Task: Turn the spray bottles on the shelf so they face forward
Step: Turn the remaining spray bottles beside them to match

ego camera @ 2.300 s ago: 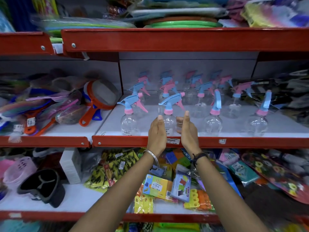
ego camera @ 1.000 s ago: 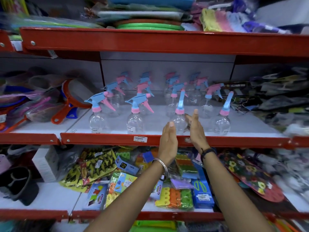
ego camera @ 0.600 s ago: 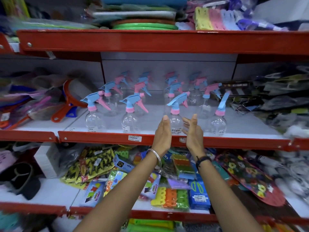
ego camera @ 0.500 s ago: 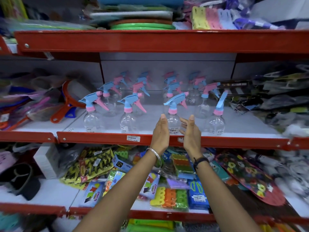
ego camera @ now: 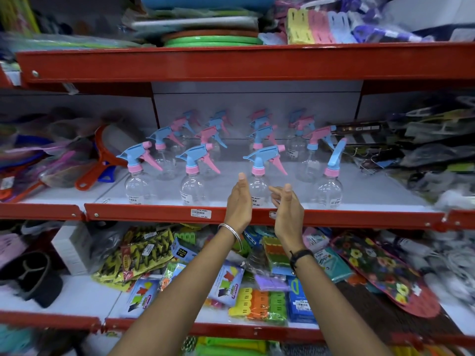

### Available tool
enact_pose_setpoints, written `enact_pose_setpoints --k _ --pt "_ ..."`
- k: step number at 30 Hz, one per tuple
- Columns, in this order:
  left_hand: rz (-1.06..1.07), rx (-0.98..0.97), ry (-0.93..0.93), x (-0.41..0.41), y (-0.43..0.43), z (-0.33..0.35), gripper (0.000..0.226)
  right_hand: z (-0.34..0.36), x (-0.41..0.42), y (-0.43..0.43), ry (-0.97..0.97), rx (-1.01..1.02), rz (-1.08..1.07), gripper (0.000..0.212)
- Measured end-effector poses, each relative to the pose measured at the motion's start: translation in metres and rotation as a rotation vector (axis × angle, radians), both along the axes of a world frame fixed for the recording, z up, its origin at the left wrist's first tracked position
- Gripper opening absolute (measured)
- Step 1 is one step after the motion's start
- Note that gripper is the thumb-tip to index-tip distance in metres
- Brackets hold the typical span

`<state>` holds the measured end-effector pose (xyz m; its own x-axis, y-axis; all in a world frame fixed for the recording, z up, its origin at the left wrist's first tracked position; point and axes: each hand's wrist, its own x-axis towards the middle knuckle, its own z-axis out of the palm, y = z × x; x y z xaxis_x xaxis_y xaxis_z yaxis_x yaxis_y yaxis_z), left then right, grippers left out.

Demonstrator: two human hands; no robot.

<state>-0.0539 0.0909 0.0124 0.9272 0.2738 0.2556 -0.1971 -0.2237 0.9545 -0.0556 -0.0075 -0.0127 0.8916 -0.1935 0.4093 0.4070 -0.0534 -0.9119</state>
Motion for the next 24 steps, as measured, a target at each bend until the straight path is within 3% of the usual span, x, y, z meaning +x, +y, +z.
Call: enact_pose_setpoints --k 5,8,10,13,18,24 --pt "0.211 0.007 -0.316 -0.018 -0.023 -0.016 0.057 -0.005 -0.002 -0.019 -0.227 0.063 -0.108 0.048" --pt "0.144 0.058 -0.443 -0.029 -0.044 -0.022 0.045 -0.004 0.005 -0.049 -0.338 0.065 -0.246 0.051" --pt "-0.056 0.141 -0.390 -0.031 -0.060 -0.016 0.044 -0.003 0.015 -0.074 -0.329 0.069 -0.353 0.058" --pt "-0.343 0.151 -0.145 -0.027 -0.086 -0.003 0.039 0.000 0.033 -0.106 -0.174 0.086 -0.390 0.065" --pt "-0.356 0.032 -0.026 -0.014 -0.112 0.002 0.055 0.014 0.046 -0.128 0.166 -0.094 -0.128 0.092" --pt "-0.357 0.038 0.023 -0.007 -0.126 0.005 0.064 0.020 0.038 -0.131 0.167 -0.044 -0.132 0.117"
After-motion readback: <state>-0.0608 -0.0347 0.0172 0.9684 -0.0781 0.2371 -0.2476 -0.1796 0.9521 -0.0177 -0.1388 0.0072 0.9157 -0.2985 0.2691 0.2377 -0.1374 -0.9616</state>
